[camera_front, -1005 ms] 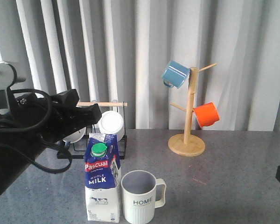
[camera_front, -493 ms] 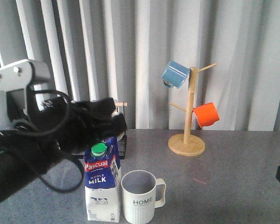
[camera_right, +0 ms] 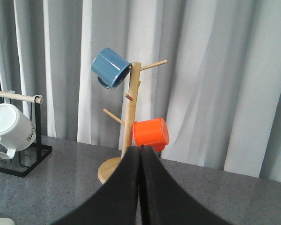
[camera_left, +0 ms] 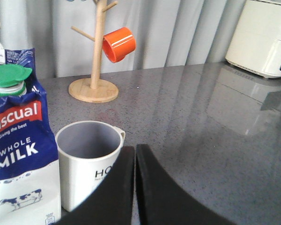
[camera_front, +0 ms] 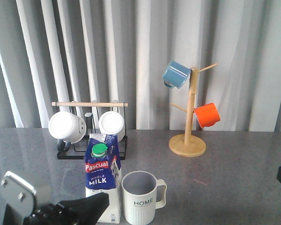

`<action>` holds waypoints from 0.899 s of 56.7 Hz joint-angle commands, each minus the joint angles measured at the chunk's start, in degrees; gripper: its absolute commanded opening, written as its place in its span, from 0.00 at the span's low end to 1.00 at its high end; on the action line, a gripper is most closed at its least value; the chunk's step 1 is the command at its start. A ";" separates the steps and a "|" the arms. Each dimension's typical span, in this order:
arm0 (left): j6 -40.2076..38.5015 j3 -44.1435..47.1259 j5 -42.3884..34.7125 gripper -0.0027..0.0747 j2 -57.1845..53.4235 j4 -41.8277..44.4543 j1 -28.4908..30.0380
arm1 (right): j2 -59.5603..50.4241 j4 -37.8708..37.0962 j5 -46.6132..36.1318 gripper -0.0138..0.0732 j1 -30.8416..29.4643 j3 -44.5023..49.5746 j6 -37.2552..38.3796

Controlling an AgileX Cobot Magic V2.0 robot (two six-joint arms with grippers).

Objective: Place milk next to cup

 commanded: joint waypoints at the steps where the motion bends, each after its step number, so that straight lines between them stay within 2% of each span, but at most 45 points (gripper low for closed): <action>1: -4.48 3.32 -6.26 0.03 -5.97 6.64 1.37 | -0.47 -0.07 -4.03 0.15 -0.41 -1.78 -0.03; 12: 5.64 13.27 -5.68 0.03 -20.18 -1.48 5.38 | -0.47 -0.07 -4.03 0.15 -0.41 -1.78 -0.03; 16: 5.44 16.16 -5.61 0.03 -25.73 -1.50 7.78 | -0.47 -0.07 -4.03 0.15 -0.41 -1.78 -0.03; 26: -3.58 22.41 -2.47 0.03 -38.90 0.32 17.60 | -0.47 -0.07 -4.03 0.15 -0.41 -1.78 -0.03; 38: -17.74 27.32 9.99 0.03 -48.78 14.48 28.20 | -0.47 -0.07 -4.00 0.15 -0.41 -1.78 -0.03; 44: -18.16 29.04 13.23 0.03 -52.27 14.94 30.38 | -0.47 -0.07 -4.00 0.15 -0.41 -1.78 -0.03; 51: -15.55 32.25 13.19 0.03 -56.78 15.09 31.01 | -0.47 -0.07 -4.00 0.15 -0.41 -1.78 -0.03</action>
